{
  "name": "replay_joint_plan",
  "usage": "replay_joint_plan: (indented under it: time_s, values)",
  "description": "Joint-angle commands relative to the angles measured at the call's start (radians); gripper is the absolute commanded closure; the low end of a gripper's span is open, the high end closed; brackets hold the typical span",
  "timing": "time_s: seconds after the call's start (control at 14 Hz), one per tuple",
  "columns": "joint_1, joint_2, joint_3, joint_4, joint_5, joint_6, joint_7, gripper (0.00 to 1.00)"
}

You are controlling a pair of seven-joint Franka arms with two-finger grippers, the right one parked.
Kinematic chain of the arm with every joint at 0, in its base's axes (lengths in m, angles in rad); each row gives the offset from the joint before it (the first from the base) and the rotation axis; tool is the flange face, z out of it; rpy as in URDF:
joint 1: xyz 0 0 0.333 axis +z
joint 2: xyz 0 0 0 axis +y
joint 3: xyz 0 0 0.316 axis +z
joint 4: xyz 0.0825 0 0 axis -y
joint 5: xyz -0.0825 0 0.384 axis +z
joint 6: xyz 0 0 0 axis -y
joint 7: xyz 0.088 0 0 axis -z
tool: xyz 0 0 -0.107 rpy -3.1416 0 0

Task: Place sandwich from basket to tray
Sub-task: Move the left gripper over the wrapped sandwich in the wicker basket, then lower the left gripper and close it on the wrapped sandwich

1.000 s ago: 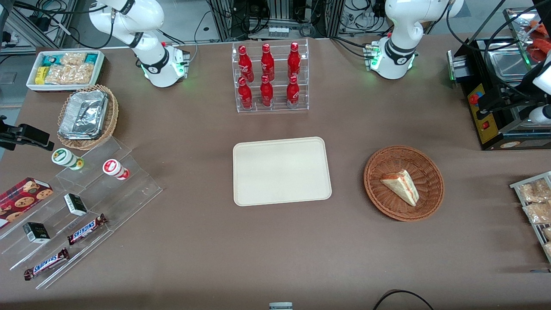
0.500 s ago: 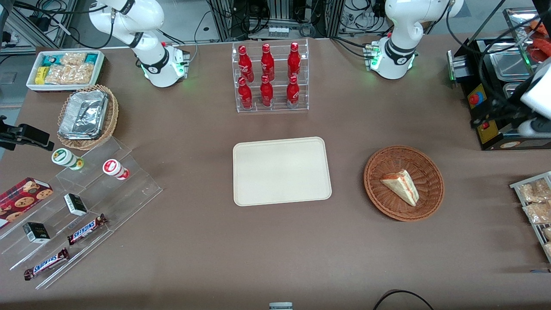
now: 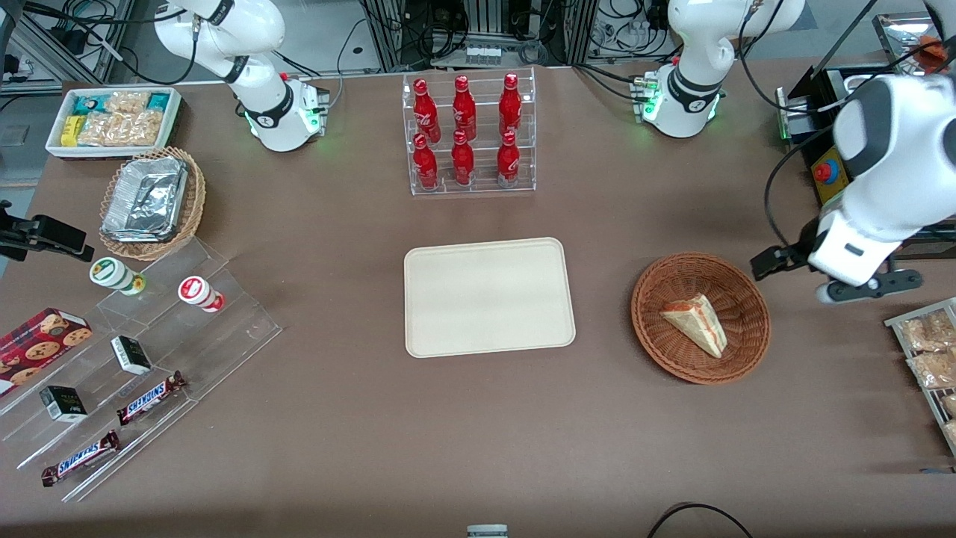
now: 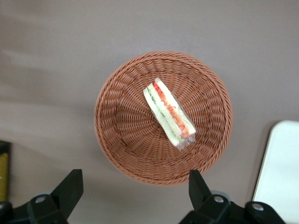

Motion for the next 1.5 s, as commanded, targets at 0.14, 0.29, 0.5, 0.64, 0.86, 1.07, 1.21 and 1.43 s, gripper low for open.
replay_joint_plan:
  time_s: [0.14,0.29,0.5,0.64,0.86,1.07,1.21,1.43]
  values:
    - [-0.01,0.016,-0.064,-0.19,0.005,0.288,-0.475,0.0]
    - [-0.01,0.02,-0.066,-0.254,0.004,0.388,-0.503,0.0]
    - [-0.011,0.091,-0.068,-0.258,0.004,0.46,-0.537,0.0]
    - [-0.011,0.138,-0.072,-0.258,0.004,0.518,-0.566,0.0]
    - [-0.013,0.198,-0.077,-0.258,0.004,0.601,-0.586,0.0]
    - [-0.013,0.249,-0.083,-0.256,0.004,0.644,-0.587,0.01]
    - [-0.013,0.266,-0.083,-0.246,0.002,0.65,-0.609,0.75]
    - [-0.013,0.229,-0.086,-0.215,0.027,0.573,-0.56,1.0]
